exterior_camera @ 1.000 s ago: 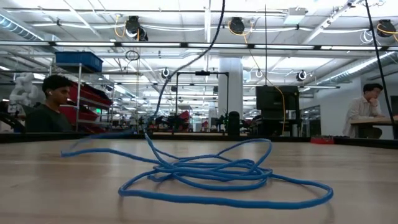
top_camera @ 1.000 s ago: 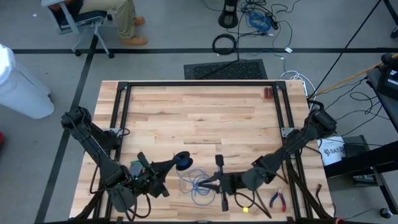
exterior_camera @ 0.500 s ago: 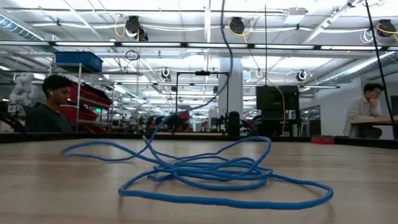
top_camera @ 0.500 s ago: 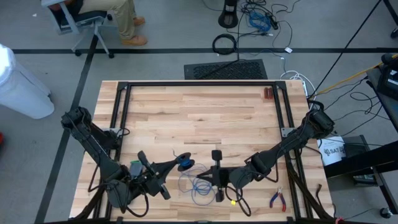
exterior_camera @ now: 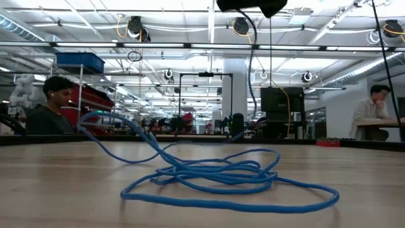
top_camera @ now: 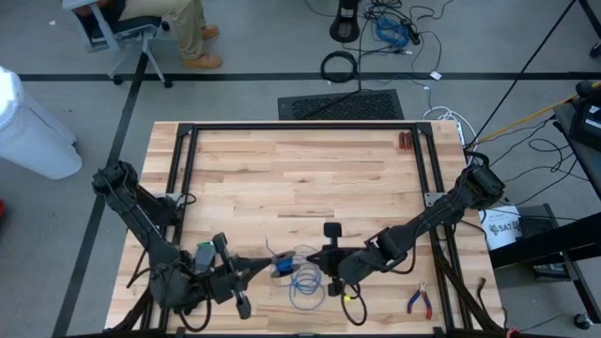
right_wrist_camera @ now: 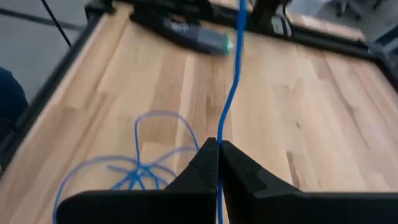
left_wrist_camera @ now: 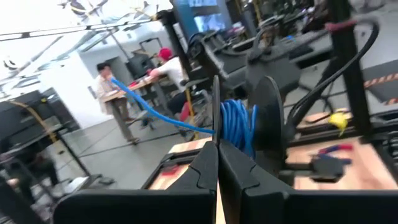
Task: Coil cords
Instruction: Uncoil the blue wire from the spool
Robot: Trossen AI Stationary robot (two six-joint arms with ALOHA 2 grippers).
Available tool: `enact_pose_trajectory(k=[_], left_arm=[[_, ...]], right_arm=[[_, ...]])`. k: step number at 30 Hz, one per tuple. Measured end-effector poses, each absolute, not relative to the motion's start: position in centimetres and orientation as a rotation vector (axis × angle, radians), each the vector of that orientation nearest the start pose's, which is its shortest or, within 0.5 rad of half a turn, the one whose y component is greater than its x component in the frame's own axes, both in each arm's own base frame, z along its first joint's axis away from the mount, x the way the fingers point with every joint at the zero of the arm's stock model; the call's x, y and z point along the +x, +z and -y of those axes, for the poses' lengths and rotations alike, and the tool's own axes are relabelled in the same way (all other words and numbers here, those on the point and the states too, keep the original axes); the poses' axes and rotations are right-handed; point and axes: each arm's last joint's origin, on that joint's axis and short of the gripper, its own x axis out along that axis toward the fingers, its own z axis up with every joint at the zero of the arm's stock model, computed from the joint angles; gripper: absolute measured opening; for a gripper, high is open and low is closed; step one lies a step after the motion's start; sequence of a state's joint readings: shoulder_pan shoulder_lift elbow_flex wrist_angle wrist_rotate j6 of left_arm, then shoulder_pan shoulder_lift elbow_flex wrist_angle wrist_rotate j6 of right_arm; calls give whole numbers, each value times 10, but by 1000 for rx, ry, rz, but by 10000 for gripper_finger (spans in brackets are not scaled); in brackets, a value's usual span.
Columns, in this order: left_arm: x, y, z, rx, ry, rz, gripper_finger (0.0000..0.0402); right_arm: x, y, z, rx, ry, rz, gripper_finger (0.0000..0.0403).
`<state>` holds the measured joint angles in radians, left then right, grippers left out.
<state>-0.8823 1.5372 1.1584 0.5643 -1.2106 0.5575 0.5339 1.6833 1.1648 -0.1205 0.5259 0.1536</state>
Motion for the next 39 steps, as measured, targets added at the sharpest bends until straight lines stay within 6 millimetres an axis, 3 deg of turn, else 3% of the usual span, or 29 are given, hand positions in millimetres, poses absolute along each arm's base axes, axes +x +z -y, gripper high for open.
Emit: enact_pose_trajectory(k=[6, 14, 25, 32, 39], left_arm=[[233, 347, 246, 391, 328, 3, 2], [231, 347, 248, 386, 320, 7, 2], [226, 352, 248, 326, 300, 25, 2], [226, 352, 248, 331, 264, 37, 2], [227, 352, 248, 332, 262, 37, 2]], right_arm=[[321, 242, -169, -113, -68, -573, 18], [305, 271, -170, -55, -39, -501, 70], [299, 308, -194, -62, 38, -190, 95], [308, 301, -203, -84, 49, -128, 96], [319, 293, -199, -88, 22, -122, 96]])
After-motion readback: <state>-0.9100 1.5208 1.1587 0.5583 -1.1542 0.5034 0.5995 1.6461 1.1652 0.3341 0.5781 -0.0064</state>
